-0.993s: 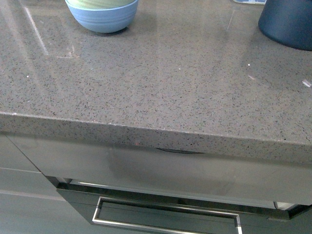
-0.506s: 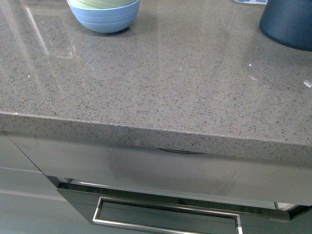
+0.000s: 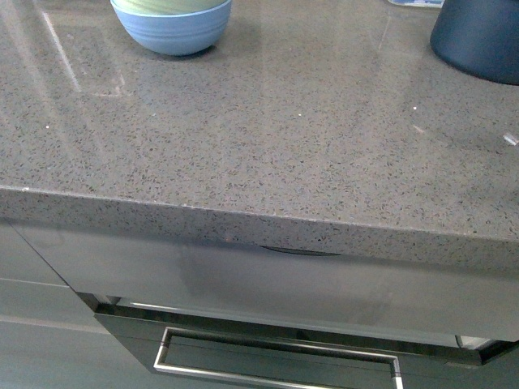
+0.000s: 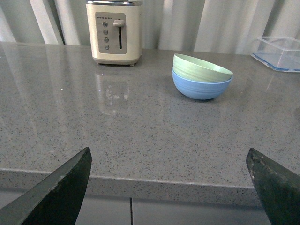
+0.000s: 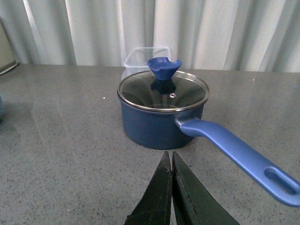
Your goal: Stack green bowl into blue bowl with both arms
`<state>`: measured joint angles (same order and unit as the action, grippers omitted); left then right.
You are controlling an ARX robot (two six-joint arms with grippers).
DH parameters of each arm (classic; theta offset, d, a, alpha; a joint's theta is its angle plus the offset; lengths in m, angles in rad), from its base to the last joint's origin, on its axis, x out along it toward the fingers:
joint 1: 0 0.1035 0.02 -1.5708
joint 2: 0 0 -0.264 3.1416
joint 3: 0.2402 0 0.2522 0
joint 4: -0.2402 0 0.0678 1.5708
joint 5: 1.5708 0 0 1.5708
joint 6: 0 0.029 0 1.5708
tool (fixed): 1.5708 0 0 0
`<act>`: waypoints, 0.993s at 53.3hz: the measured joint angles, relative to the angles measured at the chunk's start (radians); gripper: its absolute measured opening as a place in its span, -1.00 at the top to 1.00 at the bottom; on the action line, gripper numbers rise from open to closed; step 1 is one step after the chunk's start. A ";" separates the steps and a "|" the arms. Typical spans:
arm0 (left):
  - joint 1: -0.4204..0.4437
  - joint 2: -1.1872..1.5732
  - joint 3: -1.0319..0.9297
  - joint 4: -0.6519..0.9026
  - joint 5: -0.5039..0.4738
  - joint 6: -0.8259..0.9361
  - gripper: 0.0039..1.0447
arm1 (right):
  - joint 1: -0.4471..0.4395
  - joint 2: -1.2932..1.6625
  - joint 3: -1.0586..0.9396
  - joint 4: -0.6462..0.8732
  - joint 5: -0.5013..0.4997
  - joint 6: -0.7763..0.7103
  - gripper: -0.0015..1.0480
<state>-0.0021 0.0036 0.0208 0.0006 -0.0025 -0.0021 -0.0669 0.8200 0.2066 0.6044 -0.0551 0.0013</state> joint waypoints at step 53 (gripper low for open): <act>0.000 0.000 0.000 0.000 0.000 0.000 -0.87 | 0.064 -0.470 -0.202 -0.252 0.054 0.000 0.98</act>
<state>-0.0021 0.0036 0.0208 0.0006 -0.0025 -0.0021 -0.0029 0.3504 0.0044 0.3527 -0.0010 0.0010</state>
